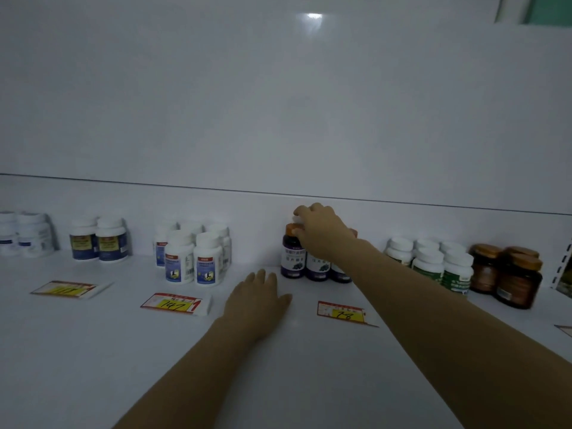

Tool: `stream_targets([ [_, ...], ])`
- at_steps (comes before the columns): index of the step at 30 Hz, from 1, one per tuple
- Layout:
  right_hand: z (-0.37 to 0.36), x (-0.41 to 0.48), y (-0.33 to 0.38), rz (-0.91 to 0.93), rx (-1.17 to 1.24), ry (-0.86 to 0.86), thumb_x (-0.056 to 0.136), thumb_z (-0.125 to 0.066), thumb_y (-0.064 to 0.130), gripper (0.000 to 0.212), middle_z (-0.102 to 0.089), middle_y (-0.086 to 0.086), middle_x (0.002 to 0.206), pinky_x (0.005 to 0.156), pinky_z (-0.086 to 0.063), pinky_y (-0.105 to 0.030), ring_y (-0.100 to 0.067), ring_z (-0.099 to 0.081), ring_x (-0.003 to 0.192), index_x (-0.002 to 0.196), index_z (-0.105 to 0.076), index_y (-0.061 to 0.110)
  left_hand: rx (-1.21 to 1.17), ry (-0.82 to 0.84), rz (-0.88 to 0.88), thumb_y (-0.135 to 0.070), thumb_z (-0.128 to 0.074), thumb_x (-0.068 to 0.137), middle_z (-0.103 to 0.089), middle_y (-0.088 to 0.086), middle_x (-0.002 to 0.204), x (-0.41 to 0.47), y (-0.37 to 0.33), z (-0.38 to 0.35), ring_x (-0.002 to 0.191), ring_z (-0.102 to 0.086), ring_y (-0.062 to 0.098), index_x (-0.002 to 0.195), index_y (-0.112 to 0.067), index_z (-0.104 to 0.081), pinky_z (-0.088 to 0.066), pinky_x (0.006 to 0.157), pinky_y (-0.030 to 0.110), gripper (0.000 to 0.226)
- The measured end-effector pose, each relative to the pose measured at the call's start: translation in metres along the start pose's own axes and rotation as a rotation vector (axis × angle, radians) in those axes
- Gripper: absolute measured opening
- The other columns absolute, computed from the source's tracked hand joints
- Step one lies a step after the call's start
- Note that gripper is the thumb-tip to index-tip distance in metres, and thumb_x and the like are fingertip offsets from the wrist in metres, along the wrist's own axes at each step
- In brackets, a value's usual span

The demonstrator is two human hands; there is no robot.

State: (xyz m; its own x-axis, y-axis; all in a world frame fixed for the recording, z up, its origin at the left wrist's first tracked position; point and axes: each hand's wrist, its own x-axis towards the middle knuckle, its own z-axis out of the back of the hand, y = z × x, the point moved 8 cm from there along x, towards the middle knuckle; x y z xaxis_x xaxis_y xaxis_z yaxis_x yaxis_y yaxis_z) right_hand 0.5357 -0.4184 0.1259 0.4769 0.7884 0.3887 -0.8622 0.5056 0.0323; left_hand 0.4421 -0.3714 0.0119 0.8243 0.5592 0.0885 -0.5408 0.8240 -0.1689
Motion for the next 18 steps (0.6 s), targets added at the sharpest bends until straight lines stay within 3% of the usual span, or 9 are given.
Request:
stream_targets([
  [6,-0.023,0.011,0.014,0.052,-0.17,0.017,0.1,-0.037,0.021,0.032,-0.045,-0.016,0.123,0.089,-0.039,-0.037,-0.031,-0.048,0.106,0.129,-0.044,0.011,0.03,0.112,-0.007,-0.054,-0.01,0.098,0.005,0.006,0.159,0.003,0.005,-0.019,0.147,0.004,0.022,0.152,-0.016,-0.001,0.0,0.118,0.037,0.067],
  [12,-0.027,0.015,0.007,0.025,-0.053,-0.024,0.097,-0.044,0.018,0.028,-0.046,-0.015,0.116,0.088,-0.041,-0.037,-0.03,-0.049,0.1,0.124,-0.049,0.012,0.028,0.11,-0.001,-0.055,-0.008,0.097,0.007,0.005,0.159,0.003,0.005,-0.02,0.147,0.006,0.022,0.151,-0.016,0.002,0.002,0.118,0.037,0.067],
  [16,-0.019,0.015,0.011,0.089,0.007,-0.068,0.097,-0.045,0.021,0.031,-0.057,-0.013,0.11,0.084,-0.038,-0.033,-0.032,-0.05,0.101,0.126,-0.052,0.015,-0.074,0.016,0.017,-0.056,-0.021,0.097,-0.005,0.007,0.159,0.002,0.006,-0.011,0.146,-0.006,0.022,0.151,-0.012,-0.005,-0.007,0.118,0.036,0.072],
  [18,-0.007,0.013,0.011,0.089,0.098,-0.092,0.098,-0.045,0.025,0.031,-0.061,-0.012,0.108,0.087,-0.043,-0.034,-0.032,-0.053,0.101,0.126,-0.055,0.016,-0.302,-0.04,0.058,-0.057,-0.038,0.093,-0.014,0.007,0.158,0.002,0.01,-0.001,0.144,-0.017,0.022,0.151,-0.013,-0.004,-0.017,0.115,0.034,0.08],
])
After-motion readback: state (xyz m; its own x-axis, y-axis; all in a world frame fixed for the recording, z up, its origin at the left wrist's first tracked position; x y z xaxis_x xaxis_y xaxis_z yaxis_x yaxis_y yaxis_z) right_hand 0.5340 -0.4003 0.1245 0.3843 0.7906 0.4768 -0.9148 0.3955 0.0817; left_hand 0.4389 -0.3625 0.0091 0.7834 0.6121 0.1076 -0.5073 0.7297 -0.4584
